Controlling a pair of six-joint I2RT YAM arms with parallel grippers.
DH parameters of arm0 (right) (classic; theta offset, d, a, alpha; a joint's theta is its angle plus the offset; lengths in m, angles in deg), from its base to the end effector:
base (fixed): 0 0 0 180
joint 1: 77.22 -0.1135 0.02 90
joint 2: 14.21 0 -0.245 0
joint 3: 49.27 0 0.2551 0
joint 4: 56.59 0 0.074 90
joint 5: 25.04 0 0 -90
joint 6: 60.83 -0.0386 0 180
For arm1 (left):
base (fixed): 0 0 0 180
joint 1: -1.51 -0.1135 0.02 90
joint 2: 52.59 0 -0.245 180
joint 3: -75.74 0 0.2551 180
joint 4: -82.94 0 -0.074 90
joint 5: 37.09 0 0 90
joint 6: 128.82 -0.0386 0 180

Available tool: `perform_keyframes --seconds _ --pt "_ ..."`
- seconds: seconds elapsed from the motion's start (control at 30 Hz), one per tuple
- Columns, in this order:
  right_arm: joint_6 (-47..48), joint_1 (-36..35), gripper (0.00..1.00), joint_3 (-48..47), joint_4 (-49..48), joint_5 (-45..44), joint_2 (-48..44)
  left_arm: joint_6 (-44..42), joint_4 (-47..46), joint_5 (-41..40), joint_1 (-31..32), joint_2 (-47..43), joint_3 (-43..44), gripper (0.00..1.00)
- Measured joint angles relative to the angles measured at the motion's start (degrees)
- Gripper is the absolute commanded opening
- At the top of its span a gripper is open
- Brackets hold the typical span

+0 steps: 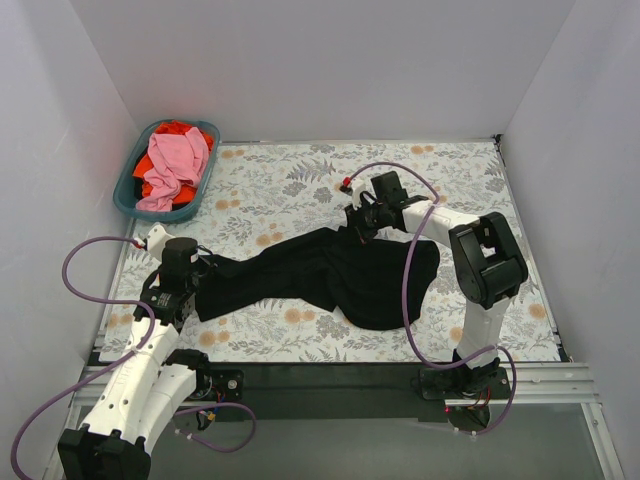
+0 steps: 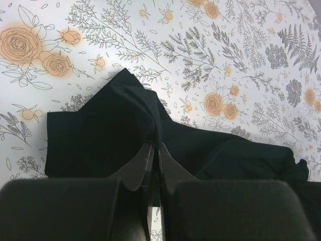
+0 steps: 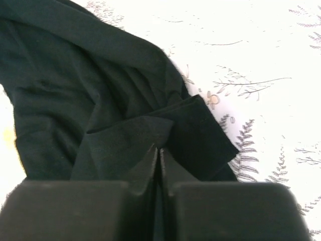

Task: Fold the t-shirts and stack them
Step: Flatten the tshirt out

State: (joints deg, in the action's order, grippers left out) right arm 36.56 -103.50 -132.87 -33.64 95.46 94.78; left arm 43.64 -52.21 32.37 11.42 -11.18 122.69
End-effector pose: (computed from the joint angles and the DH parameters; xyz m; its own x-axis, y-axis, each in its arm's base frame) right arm 0.3513 0.1953 0.1557 -0.5763 -0.4082 -0.7080 -0.7645 0.5755 0.2905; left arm 0.1751 -0.0168 0.2304 0.0235 -0.9465 -0.3219 -0.6326 0.2353 -0.7379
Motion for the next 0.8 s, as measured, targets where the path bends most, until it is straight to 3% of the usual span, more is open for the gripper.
perform_keyframes --seconds 0.2,0.33,0.53,0.8 --pt "-0.1 0.1 0.01 0.0 0.9 -5.7 -2.1 0.0 0.0 -0.2 0.0 1.4 0.3 0.0" --pt "-0.2 1.3 0.01 0.0 1.7 -16.7 -10.0 -0.7 0.3 -1.2 0.0 6.6 5.3 0.0" --pt "0.9 6.2 0.01 -4.6 1.4 -33.3 -21.7 -2.9 -3.9 -2.9 0.0 17.1 19.2 0.0" --pt "5.6 10.0 0.01 -17.0 2.0 -50.3 -23.5 -7.8 -6.7 -3.0 -0.1 34.8 47.8 0.0"
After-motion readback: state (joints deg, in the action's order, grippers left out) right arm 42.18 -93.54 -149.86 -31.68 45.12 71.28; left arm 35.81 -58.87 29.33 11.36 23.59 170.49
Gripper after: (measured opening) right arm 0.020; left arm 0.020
